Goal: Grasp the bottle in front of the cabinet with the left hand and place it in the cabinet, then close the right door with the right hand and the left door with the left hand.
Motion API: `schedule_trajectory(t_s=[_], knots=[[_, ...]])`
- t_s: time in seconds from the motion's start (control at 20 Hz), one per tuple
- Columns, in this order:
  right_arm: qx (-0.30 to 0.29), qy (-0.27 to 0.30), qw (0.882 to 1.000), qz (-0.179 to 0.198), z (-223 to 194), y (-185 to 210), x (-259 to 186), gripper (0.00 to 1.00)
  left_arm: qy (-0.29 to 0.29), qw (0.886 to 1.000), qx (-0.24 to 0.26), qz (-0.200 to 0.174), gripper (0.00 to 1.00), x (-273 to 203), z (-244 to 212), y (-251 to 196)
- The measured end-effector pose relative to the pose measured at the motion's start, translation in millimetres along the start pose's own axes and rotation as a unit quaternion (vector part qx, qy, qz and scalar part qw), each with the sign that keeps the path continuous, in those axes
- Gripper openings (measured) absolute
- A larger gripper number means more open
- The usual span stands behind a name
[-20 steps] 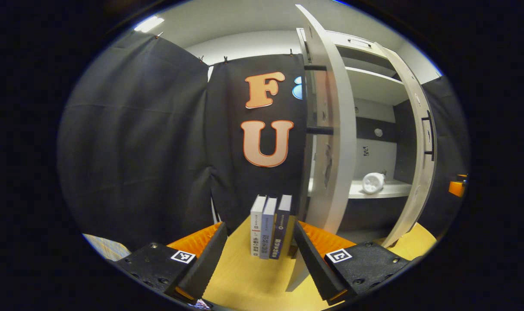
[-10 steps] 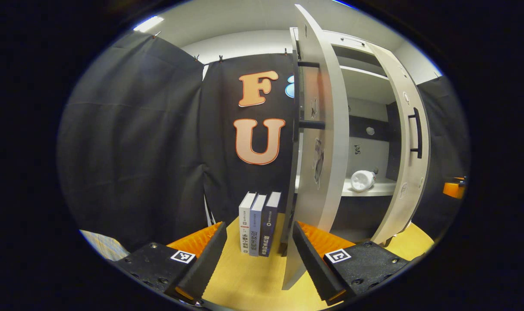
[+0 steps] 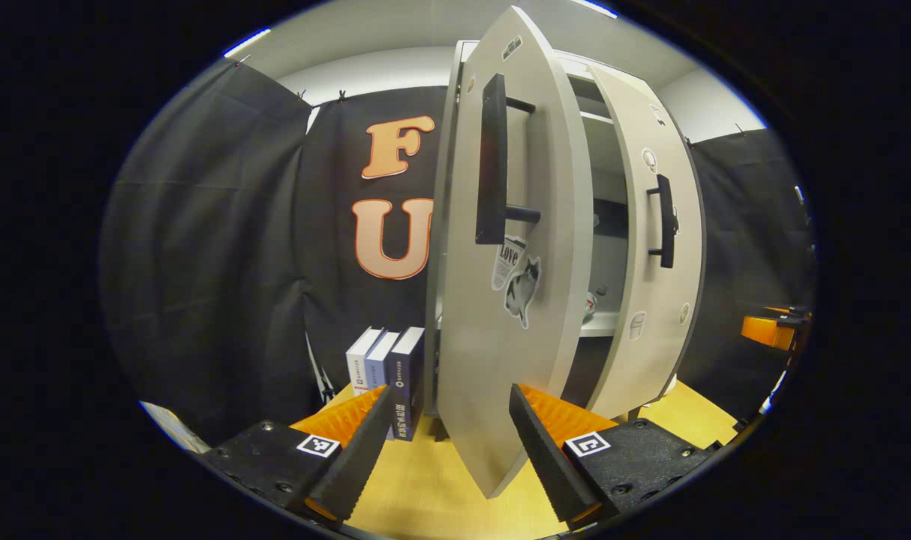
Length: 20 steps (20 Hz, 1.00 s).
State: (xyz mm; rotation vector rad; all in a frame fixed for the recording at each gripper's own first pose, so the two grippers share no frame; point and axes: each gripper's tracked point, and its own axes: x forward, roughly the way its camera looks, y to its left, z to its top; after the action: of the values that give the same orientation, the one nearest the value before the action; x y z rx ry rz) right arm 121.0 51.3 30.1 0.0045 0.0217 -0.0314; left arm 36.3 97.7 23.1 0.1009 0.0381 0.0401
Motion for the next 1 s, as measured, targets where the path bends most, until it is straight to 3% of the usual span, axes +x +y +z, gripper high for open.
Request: schedule_trajectory(t_s=[0.35,0.8,1.0], knots=[[-0.006,-0.004,1.000,-0.010,6.5,-42.7,2.7,0.98,0.002,1.000,-0.003,-0.016,0.92,25.6,2.2,-39.2],[-0.010,-0.004,1.000,-0.018,6.5,-92.5,13.0,0.98,0.017,0.999,-0.002,-0.040,0.92,91.5,-9.8,-105.3],[0.000,-0.001,1.000,-0.027,-0.4,-112.6,13.4,0.98,0.016,0.999,0.020,-0.025,0.92,104.3,-12.3,-106.3]])
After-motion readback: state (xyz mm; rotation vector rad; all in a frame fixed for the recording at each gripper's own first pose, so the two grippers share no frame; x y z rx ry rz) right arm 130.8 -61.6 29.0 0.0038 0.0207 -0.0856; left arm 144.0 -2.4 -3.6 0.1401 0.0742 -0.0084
